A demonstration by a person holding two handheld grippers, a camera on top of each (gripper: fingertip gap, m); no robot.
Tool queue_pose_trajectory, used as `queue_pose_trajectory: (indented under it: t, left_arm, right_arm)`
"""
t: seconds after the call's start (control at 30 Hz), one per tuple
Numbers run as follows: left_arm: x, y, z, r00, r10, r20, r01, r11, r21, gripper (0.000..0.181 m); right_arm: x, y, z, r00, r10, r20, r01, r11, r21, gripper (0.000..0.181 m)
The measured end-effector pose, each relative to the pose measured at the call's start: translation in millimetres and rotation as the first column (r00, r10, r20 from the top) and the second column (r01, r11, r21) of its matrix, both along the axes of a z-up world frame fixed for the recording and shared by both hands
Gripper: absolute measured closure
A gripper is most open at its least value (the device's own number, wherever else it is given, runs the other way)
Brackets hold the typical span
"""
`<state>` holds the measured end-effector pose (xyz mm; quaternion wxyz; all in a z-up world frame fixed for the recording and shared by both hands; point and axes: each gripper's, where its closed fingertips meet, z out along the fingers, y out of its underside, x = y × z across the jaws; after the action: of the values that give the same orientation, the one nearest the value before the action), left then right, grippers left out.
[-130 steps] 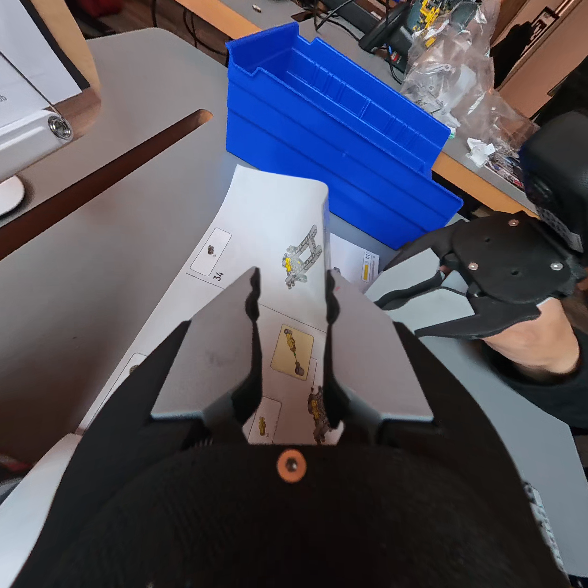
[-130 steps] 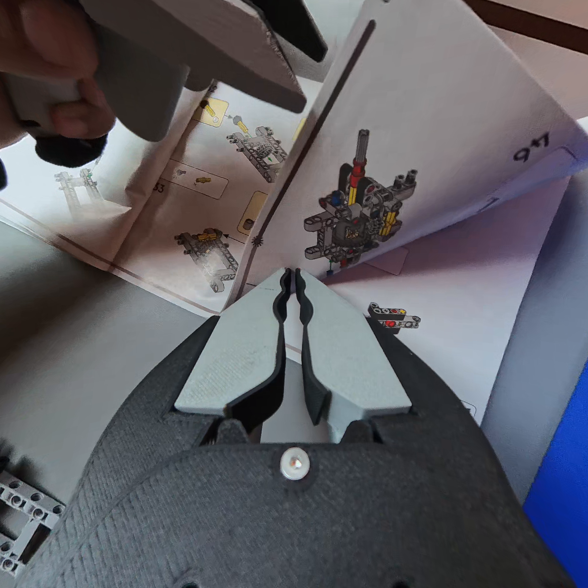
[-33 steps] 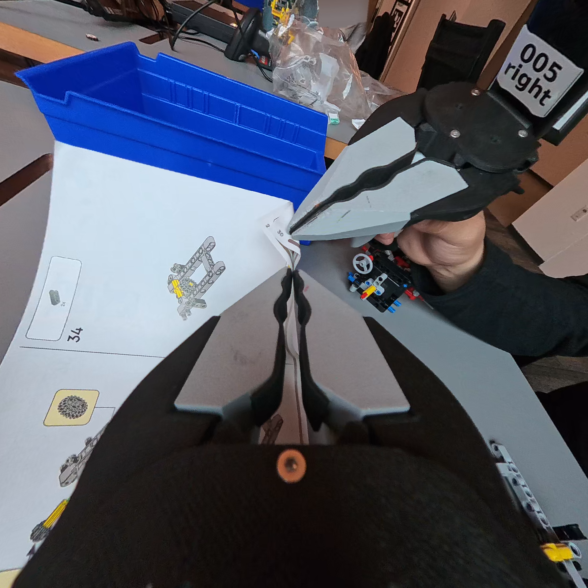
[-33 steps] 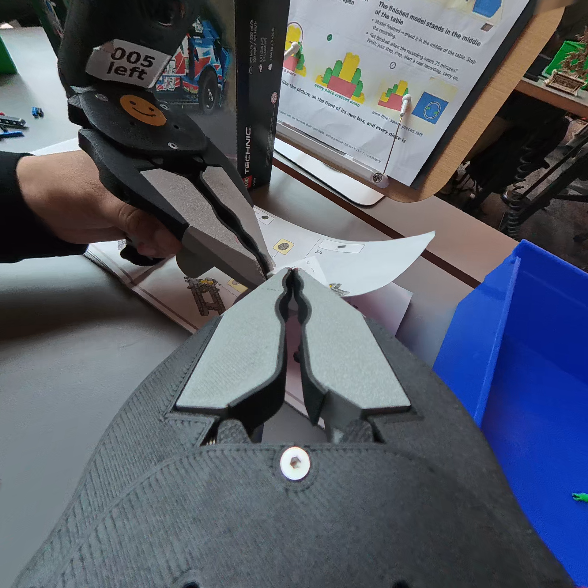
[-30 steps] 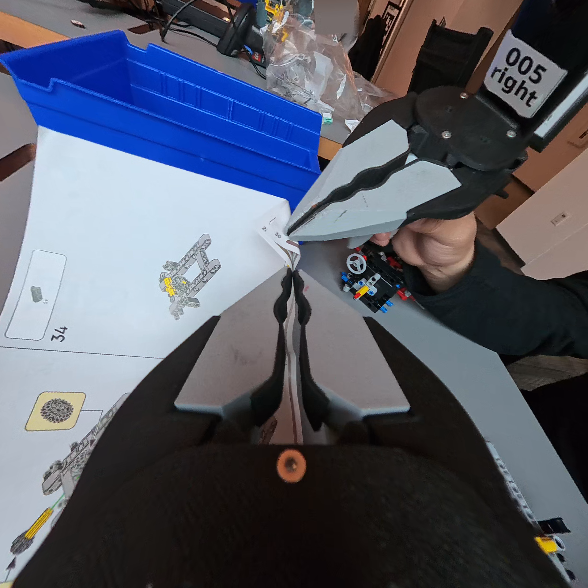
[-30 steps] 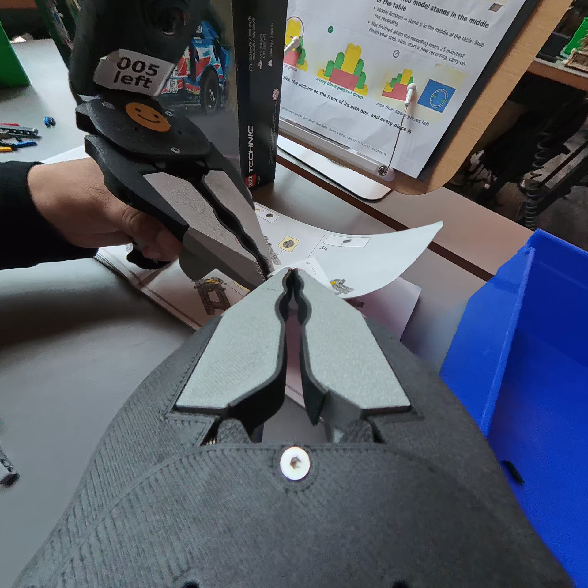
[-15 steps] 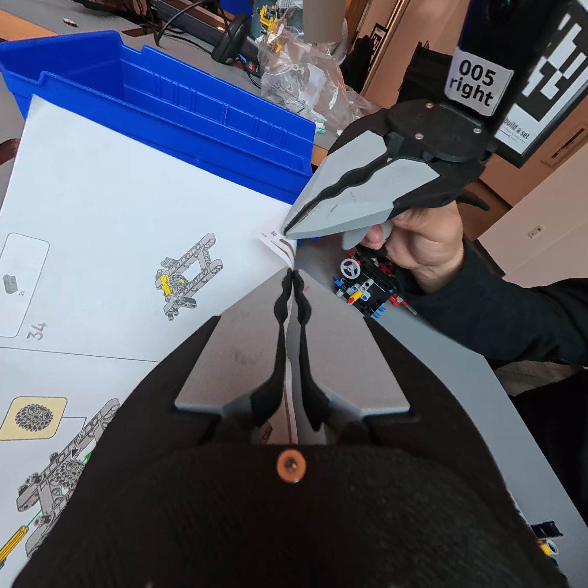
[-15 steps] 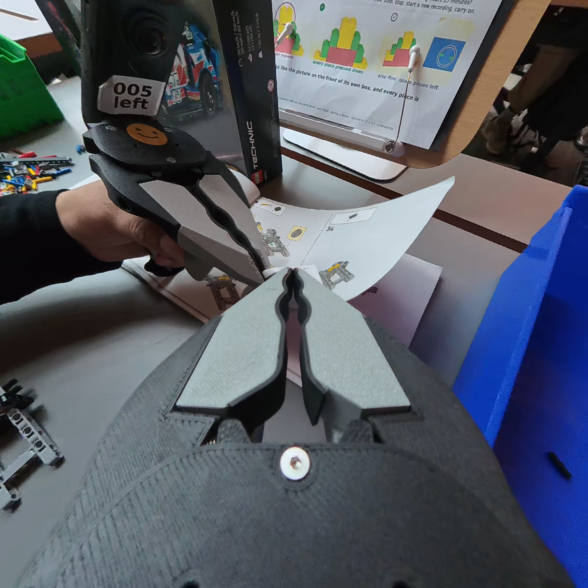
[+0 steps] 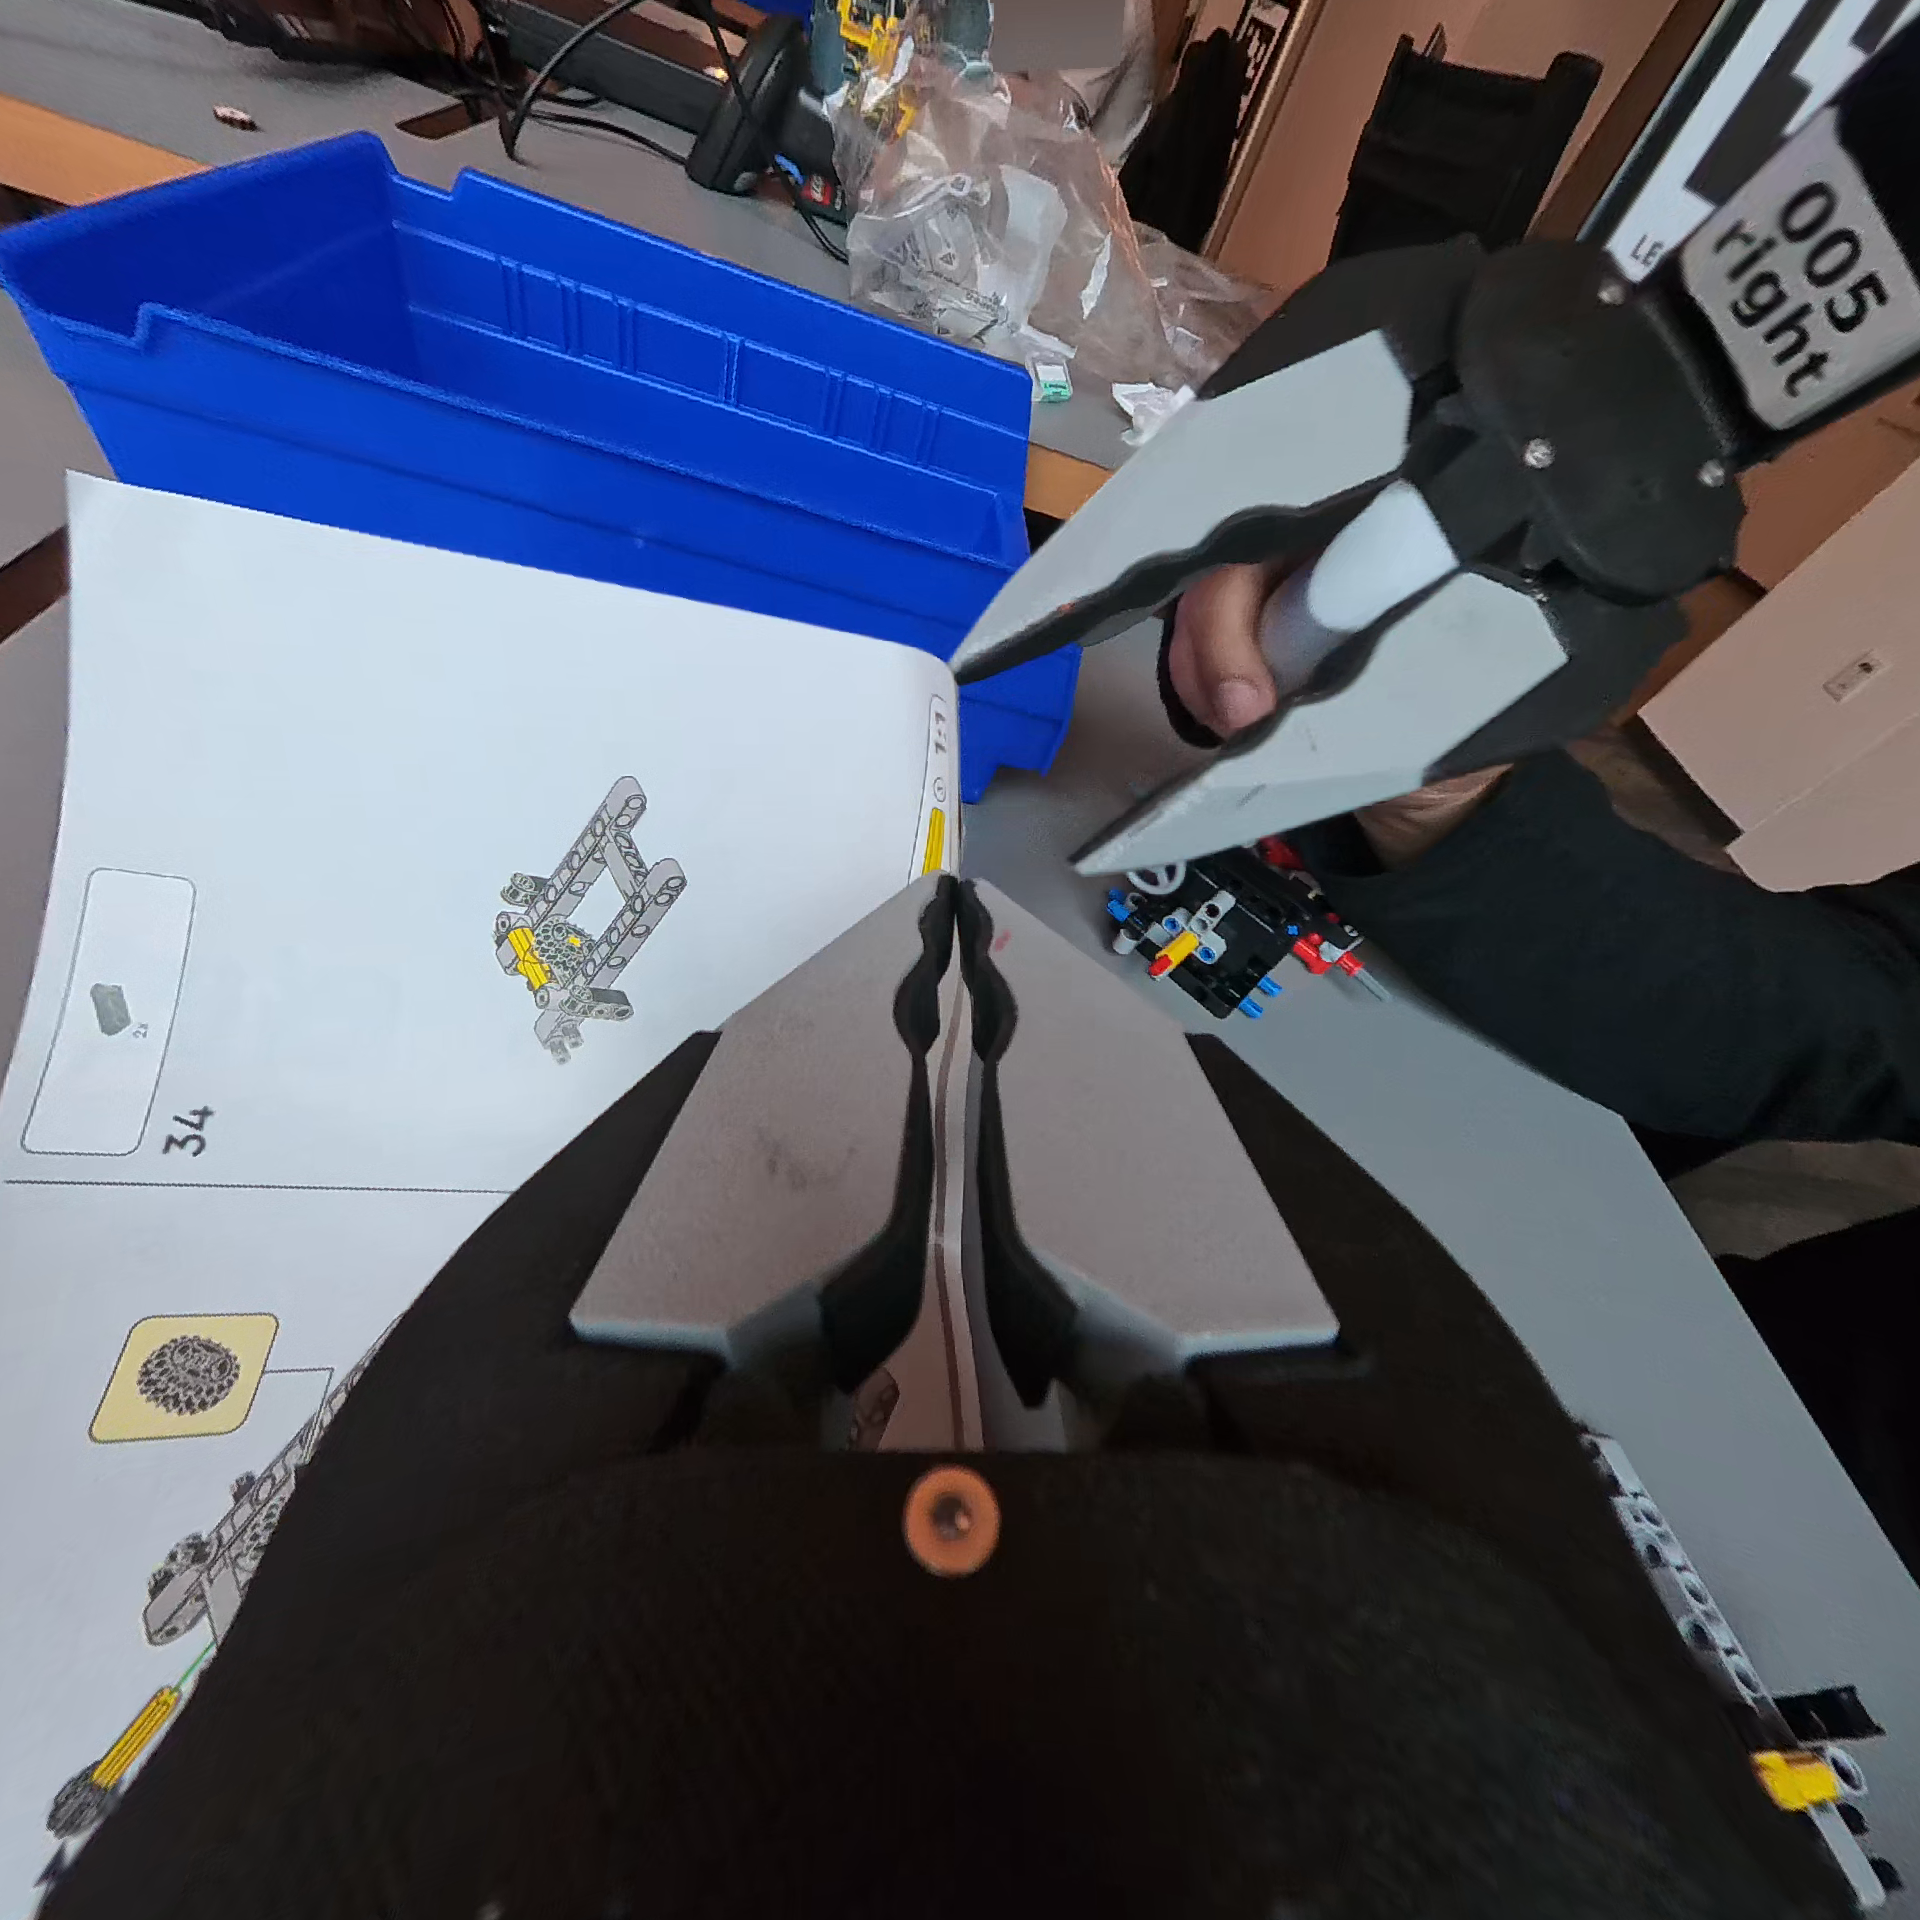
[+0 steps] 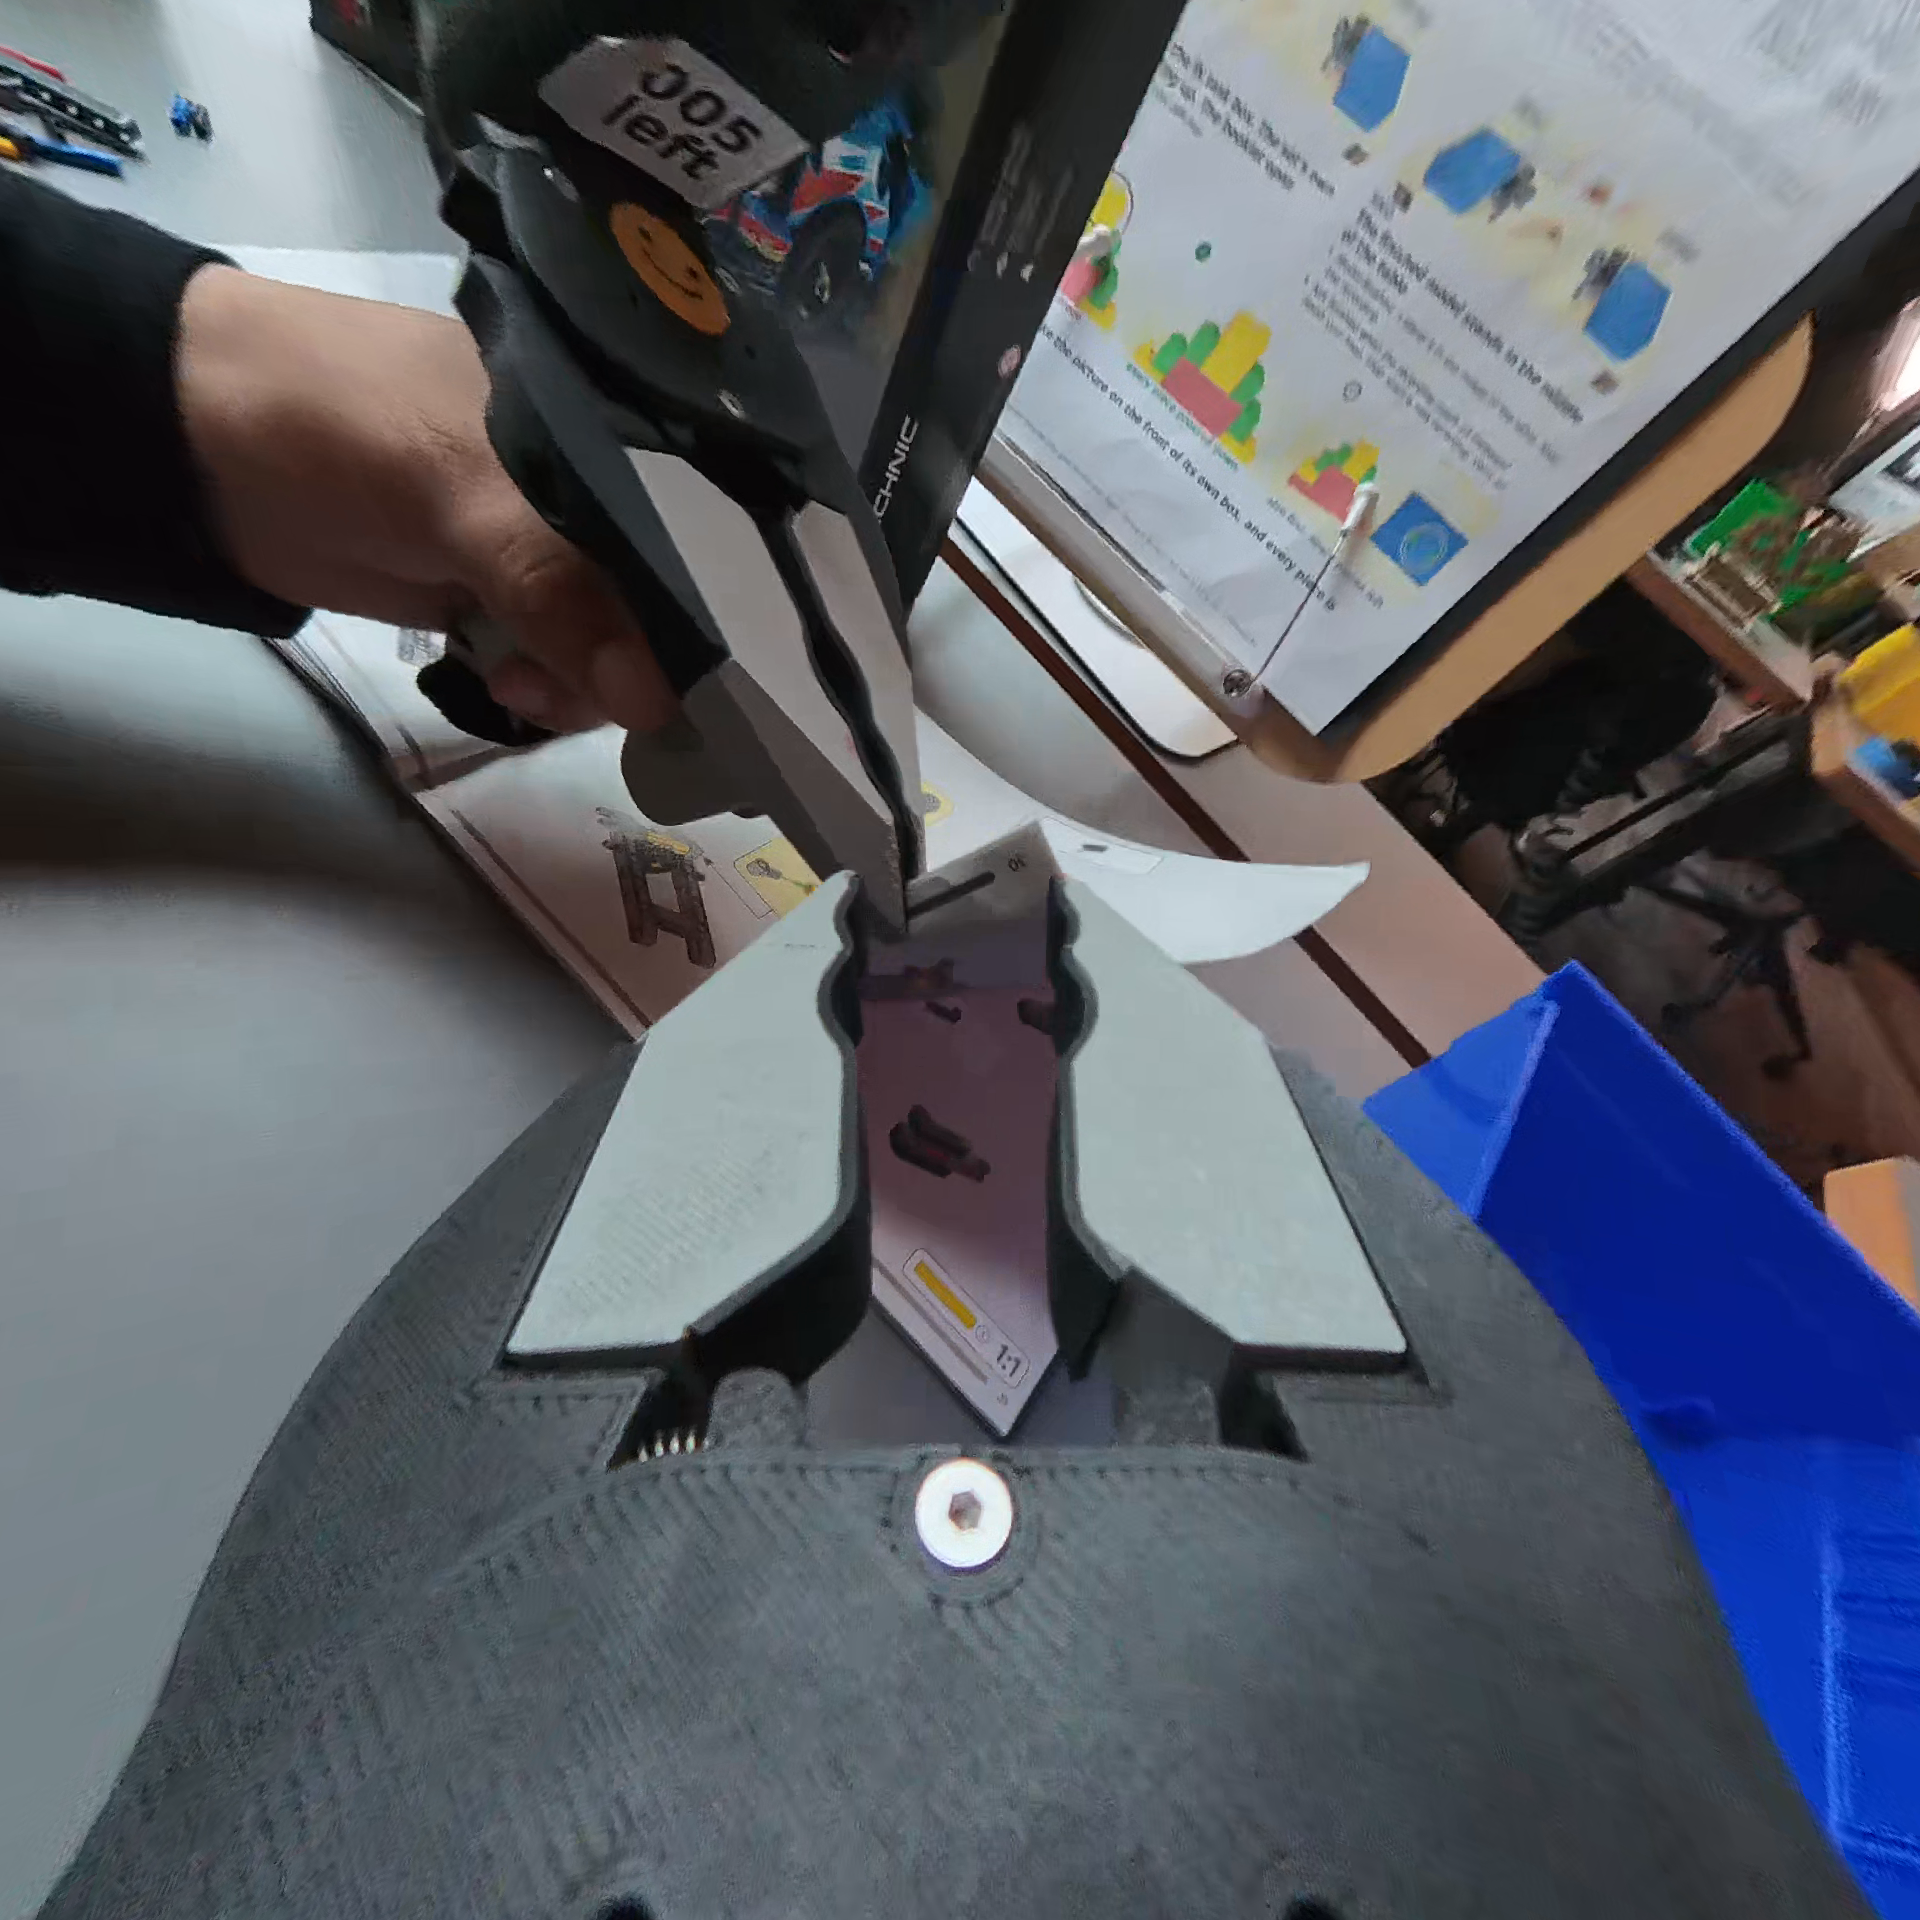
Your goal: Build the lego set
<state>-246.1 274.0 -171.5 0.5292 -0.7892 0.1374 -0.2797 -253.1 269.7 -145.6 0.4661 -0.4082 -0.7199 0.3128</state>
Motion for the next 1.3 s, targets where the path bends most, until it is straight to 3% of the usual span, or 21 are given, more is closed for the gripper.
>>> queue_pose_trajectory:
  t: [0.23, 0.4, 0.5, 0.7, 0.77, 1.1, 1.3]
  left_arm:
    - [1.6, -0.2, -4.6, 0.999, -0.008, -0.031, 0.008, 1.000, -0.005, 0.181]
    - [2.5, -1.7, -4.6, 1.000, -0.021, -0.021, 0.021, 1.000, -0.001, 0.181]
    - [3.1, -2.7, -6.1, 0.999, -0.029, -0.018, 0.029, 1.000, -0.007, 0.181]
    - [0.7, -2.2, -5.4, 0.998, -0.026, 0.065, 0.028, 0.999, -0.026, 0.181]
    - [-1.3, -1.9, -4.7, 0.994, -0.020, 0.105, 0.023, 0.999, -0.031, 0.181]
    - [-2.3, -3.4, 2.1, 0.990, -0.045, 0.136, 0.052, 0.998, -0.046, 0.181]
    - [-3.0, -3.9, 8.4, 0.983, -0.065, 0.174, 0.073, 0.996, -0.043, 0.181]
  right_arm:
    - [-3.3, 5.0, -15.7, 0.998, -0.032, 0.056, 0.028, 0.997, 0.072, 0.160]
    - [-1.2, 0.8, -19.8, 0.997, 0.011, 0.075, -0.013, 0.999, 0.039, 0.152]
    - [-2.1, 1.5, -25.1, 0.996, 0.003, 0.088, -0.013, 0.994, 0.112, 0.152]
    - [-4.2, 5.8, -26.9, 0.998, -0.025, 0.057, 0.008, 0.960, 0.280, 0.158]
    - [-5.2, 9.9, -25.3, 0.998, -0.046, 0.036, 0.032, 0.946, 0.322, 0.169]
    - [-1.9, 6.9, -16.6, 0.999, -0.016, -0.031, 0.028, 0.897, 0.442, 0.179]
    - [-0.3, 5.2, -15.6, 0.999, 0.002, -0.041, 0.016, 0.897, 0.442, 0.181]
